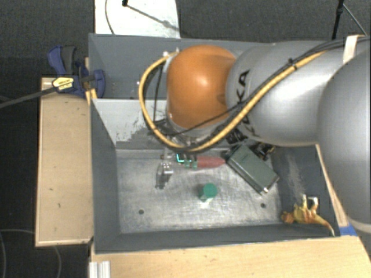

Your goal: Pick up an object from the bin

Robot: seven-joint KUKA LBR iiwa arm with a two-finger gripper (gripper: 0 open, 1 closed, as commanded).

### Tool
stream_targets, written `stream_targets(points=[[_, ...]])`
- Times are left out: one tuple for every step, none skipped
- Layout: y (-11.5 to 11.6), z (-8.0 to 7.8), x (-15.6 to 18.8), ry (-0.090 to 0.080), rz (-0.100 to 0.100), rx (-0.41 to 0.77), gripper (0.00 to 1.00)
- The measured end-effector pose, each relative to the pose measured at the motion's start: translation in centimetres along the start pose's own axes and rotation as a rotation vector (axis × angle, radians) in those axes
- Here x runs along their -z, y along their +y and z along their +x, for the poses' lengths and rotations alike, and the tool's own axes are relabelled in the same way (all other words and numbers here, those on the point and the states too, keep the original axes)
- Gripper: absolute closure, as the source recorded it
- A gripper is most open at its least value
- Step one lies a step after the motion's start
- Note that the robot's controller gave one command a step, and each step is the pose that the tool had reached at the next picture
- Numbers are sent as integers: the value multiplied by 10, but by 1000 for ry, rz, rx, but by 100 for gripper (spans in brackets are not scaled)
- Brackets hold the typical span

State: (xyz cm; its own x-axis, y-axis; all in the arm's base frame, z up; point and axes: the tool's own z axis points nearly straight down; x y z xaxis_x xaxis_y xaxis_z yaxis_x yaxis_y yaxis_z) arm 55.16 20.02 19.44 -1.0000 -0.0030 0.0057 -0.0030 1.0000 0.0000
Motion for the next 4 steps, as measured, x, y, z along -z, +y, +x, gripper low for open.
stream_targets(points=[[-1, -2, 5, -8, -2, -5, 0], [-41, 5, -49, -13, -3, 24, 0], [-53, 6, -64, -8, 0, 30, 0], [-47, 15, -63, -4, 3, 103, 0]])
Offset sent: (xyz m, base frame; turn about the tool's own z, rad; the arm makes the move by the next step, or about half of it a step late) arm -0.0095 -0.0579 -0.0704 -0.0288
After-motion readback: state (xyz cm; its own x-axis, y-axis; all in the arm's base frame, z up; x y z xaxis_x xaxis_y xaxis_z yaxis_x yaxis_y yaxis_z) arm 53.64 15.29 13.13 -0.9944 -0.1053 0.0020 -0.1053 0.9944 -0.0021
